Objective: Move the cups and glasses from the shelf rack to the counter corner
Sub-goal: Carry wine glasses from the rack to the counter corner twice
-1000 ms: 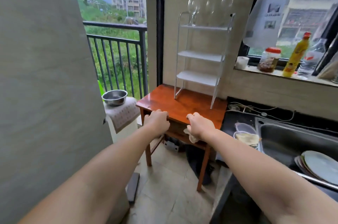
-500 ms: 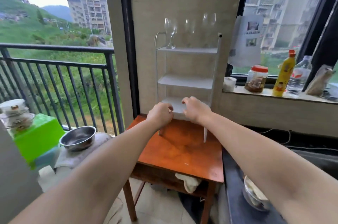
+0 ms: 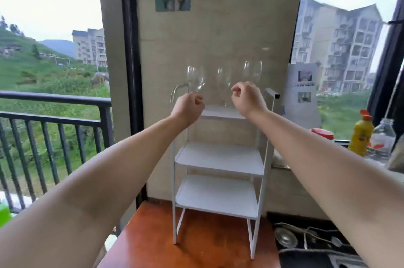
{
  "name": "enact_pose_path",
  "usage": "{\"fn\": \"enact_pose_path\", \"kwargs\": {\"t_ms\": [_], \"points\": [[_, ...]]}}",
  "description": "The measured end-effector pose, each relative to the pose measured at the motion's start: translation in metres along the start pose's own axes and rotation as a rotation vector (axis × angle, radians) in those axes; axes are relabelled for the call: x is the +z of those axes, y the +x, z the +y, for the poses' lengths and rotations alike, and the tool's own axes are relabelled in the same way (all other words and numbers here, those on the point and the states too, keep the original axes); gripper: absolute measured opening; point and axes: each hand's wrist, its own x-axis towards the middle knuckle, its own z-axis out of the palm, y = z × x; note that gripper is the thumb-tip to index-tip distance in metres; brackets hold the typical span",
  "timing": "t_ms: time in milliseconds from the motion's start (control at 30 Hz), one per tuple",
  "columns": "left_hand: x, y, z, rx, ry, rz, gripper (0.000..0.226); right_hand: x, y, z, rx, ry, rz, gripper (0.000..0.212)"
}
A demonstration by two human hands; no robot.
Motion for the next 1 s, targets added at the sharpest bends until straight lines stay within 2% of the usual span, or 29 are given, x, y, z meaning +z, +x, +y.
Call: {"fn": "enact_pose_path", "kwargs": {"t_ms": [100, 167, 267, 433, 667, 833, 1000], "points": [[0.007, 0.036, -0.006, -0.085, -0.037, 0.092, 0.017, 0.011, 0.036, 0.015, 0.286, 0.113, 0.027, 0.037], [0.016, 0.051, -0.011, -0.185, -0.068, 0.063, 0.023, 0.020, 0.052, 0.027, 0.521, 0.287, -0.022, 0.039], [0.024, 0.072, -0.021, -0.291, -0.125, -0.049, 0.031, 0.032, 0.068, 0.037, 0.697, 0.572, -0.067, 0.017], [0.032, 0.094, -0.033, -0.339, -0.294, -0.093, 0.006, 0.046, 0.087, 0.047, 0.776, 0.795, -0.051, 0.024], [0.034, 0.104, -0.042, -0.338, -0.349, -0.088, 0.018, 0.047, 0.095, 0.058, 0.830, 0.776, -0.043, 0.026], [0.034, 0.104, -0.042, -0.298, -0.387, -0.114, 0.029, 0.043, 0.091, 0.056, 0.765, 0.654, -0.028, 0.032], [0.029, 0.099, -0.031, -0.239, -0.447, -0.133, 0.018, 0.034, 0.084, 0.044, 0.798, 0.678, -0.015, 0.036]]}}
